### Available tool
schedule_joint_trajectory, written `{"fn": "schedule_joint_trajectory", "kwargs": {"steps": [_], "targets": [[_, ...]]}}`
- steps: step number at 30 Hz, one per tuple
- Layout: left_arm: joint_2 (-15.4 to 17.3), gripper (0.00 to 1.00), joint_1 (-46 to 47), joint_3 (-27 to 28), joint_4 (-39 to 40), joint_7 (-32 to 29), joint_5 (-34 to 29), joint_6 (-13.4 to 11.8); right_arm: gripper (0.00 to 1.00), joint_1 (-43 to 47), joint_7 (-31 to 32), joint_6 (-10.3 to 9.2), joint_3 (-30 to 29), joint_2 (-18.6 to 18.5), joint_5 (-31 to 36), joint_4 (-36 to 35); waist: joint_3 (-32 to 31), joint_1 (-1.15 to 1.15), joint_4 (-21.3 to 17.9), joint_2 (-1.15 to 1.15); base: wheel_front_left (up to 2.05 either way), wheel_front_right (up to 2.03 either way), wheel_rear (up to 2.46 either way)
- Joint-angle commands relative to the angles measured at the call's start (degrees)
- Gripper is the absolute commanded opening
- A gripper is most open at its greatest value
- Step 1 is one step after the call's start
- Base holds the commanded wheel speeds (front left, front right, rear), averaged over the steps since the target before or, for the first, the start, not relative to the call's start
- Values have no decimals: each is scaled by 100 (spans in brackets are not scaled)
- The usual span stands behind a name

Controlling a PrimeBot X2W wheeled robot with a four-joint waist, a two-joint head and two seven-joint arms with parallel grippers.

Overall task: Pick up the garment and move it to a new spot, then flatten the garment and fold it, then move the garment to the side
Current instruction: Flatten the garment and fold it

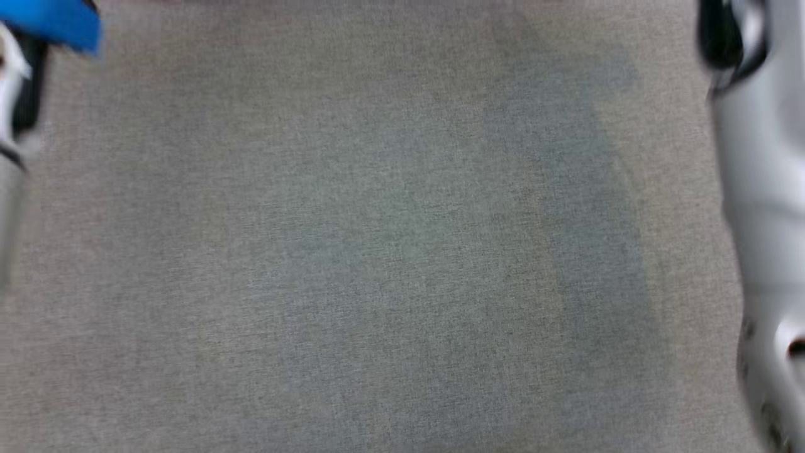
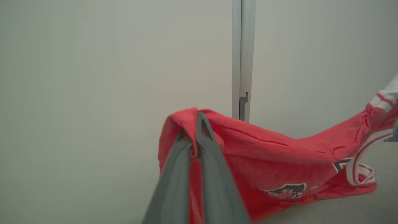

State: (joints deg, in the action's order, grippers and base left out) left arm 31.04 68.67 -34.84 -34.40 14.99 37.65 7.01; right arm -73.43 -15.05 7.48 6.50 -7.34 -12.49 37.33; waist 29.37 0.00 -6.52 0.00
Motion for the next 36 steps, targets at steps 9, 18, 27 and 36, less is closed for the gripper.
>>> {"fn": "schedule_joint_trajectory", "kwargs": {"steps": [9, 18, 27, 36], "targets": [[-355, 0, -3045, 977, 1338, 26, -341, -478, 0, 3130, 29, 2, 155, -85, -391, -1398, -593, 0, 61, 0, 0, 0, 0], [-944, 0, -4864, 1570, 1622, 26, -599, -519, 0, 5222, 455, 2, -152, 89, -466, -2365, -1070, 0, 64, 0, 0, 0, 0], [-1356, 0, -6071, 1990, 1676, 27, -874, -446, 0, 6725, 913, 2, -527, 312, -525, -3067, -1582, 0, 22, 0, 0, 0, 0], [-1573, 0, -6939, 2296, 1822, 27, -1053, -443, 0, 8017, 1401, 2, -703, 432, -487, -3928, -1893, 0, 26, 0, 0, 0, 0]]}}
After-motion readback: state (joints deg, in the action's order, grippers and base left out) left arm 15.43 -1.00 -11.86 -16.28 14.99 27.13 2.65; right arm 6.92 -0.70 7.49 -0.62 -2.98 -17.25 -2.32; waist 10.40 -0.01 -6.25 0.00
